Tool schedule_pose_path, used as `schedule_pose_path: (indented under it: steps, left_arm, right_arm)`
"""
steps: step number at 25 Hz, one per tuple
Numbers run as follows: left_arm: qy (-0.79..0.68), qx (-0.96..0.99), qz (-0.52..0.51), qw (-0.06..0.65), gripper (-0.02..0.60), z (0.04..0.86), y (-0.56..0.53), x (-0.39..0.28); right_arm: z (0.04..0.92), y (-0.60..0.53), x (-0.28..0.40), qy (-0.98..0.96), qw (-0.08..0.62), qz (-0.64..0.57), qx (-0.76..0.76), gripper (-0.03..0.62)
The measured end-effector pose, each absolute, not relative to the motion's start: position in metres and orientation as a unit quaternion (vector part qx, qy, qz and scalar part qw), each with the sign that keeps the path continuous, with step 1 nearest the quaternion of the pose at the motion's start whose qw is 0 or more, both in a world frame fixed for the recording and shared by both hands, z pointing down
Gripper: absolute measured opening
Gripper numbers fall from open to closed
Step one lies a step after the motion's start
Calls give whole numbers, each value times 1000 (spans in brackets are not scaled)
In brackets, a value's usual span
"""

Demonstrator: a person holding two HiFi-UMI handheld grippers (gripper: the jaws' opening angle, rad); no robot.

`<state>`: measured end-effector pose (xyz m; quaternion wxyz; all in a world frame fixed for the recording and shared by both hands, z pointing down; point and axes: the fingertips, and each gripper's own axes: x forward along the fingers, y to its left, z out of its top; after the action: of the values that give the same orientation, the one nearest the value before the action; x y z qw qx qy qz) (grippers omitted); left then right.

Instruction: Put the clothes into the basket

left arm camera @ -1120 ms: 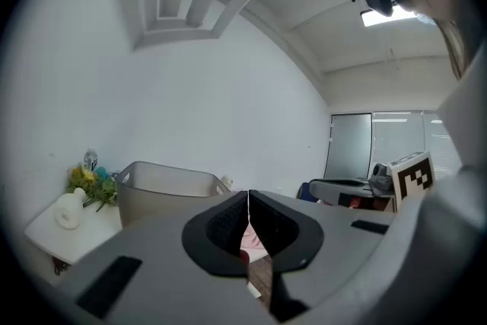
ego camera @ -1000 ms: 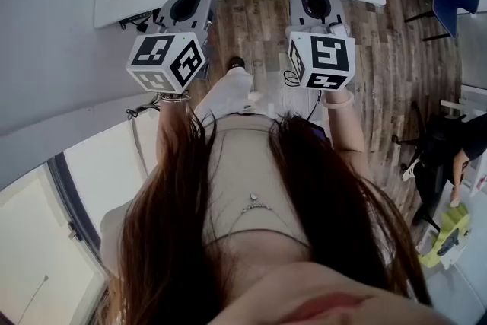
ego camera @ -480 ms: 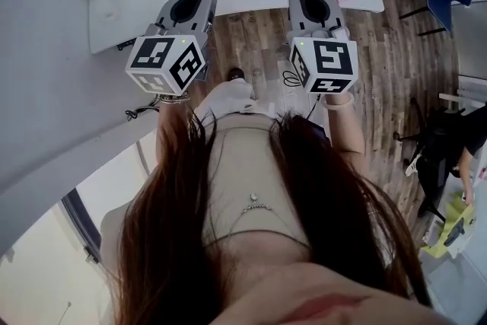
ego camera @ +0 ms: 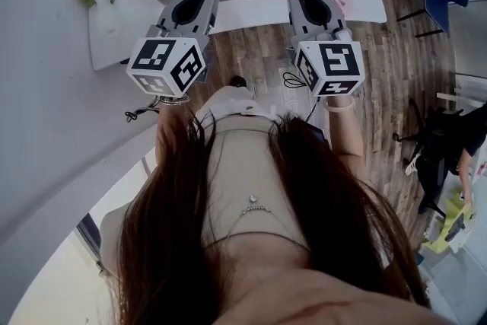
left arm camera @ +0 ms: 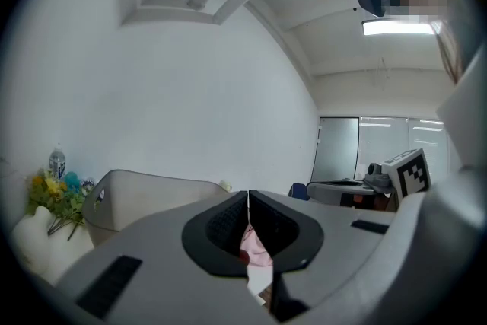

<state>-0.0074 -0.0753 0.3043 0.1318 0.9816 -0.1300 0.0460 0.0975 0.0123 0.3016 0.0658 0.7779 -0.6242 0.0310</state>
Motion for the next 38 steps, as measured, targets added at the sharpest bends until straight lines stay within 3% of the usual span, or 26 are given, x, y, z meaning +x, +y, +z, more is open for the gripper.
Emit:
schedule_pose_path:
  steps: [20,25,38]
  left_arm:
    - [-90,985,47,140,9,311,-108,65]
    - [-94,984,46,141,9,306,-113,87]
    - [-114,981,56,143,9,309,-124,146]
  right_arm:
    - [321,-7,180,-596,89,55,796,34]
    - [325,-9,211,-593,91,70,797,102]
    - [364,-14,297,-592,113,121,789,167]
